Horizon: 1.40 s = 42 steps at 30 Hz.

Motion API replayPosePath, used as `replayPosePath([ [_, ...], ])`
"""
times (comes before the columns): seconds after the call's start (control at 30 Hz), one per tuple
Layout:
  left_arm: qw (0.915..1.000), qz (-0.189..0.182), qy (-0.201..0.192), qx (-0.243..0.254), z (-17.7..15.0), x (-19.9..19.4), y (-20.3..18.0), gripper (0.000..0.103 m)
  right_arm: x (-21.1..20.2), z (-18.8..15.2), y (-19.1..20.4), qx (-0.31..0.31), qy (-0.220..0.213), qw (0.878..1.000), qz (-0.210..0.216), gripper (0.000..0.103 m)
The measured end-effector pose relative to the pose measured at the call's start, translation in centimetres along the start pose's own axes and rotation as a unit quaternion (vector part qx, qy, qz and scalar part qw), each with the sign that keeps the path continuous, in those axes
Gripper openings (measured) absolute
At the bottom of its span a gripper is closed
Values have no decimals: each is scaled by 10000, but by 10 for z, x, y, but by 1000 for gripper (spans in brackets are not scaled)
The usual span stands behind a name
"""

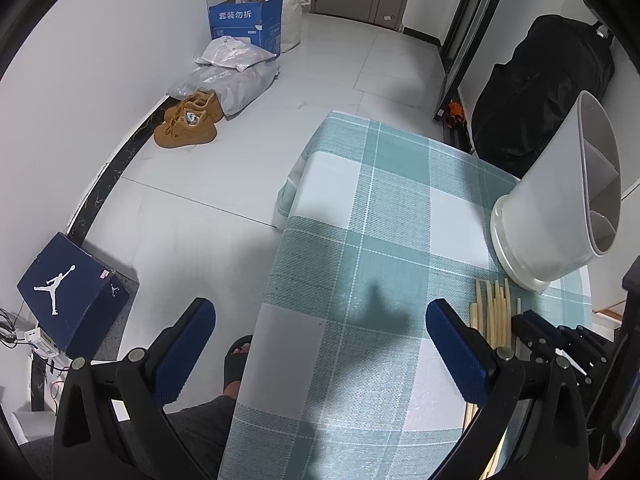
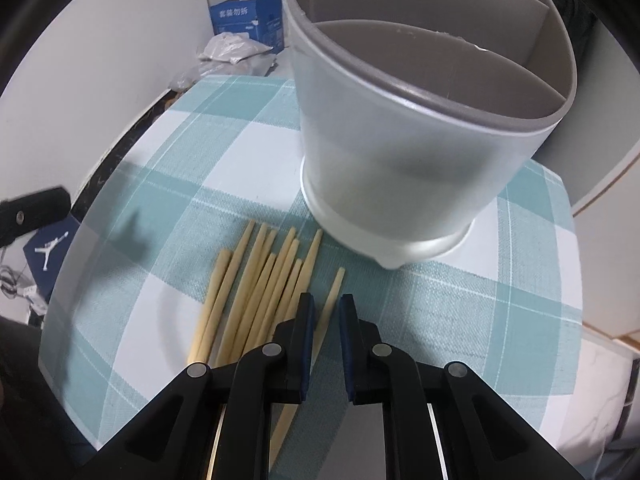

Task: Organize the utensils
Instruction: 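Lower both tools toward the wooden chopsticks beside the white holder, then close the right tool on one chopstick while the left tool grasps another chopstick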

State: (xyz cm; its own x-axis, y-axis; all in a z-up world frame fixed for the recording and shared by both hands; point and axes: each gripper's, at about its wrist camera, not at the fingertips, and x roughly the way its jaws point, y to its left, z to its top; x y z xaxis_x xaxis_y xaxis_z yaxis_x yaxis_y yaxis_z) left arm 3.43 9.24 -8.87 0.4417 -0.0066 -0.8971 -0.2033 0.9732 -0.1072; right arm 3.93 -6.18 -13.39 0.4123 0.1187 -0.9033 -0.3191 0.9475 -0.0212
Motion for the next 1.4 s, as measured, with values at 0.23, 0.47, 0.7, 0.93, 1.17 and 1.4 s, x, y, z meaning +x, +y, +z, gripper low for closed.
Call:
replayPosePath([
  [0.23,9992,-291,228,169,-8,8,-9,102,-7,-8,-7,463,-327,9978,351,4],
  [0.47,9943,-718,513,593,-23,11,-43,99,-56,-22,-32,1053,-1231,9818,987,4],
  [0.7,9921,-310,726,974,-34,21,-62,95,-85,-46,-88,2153,-1759,9461,1662,4],
  [0.93,9917,19,828,979,-35,32,-66,95,-98,-58,-121,2717,-1906,9232,1939,4],
  [1.17,9925,169,811,895,-30,35,-71,95,-118,-62,-123,2621,-2171,9206,1913,4],
  [1.4,9917,262,811,967,-25,42,-77,91,-122,-64,-130,2677,-2247,9179,1879,4],
])
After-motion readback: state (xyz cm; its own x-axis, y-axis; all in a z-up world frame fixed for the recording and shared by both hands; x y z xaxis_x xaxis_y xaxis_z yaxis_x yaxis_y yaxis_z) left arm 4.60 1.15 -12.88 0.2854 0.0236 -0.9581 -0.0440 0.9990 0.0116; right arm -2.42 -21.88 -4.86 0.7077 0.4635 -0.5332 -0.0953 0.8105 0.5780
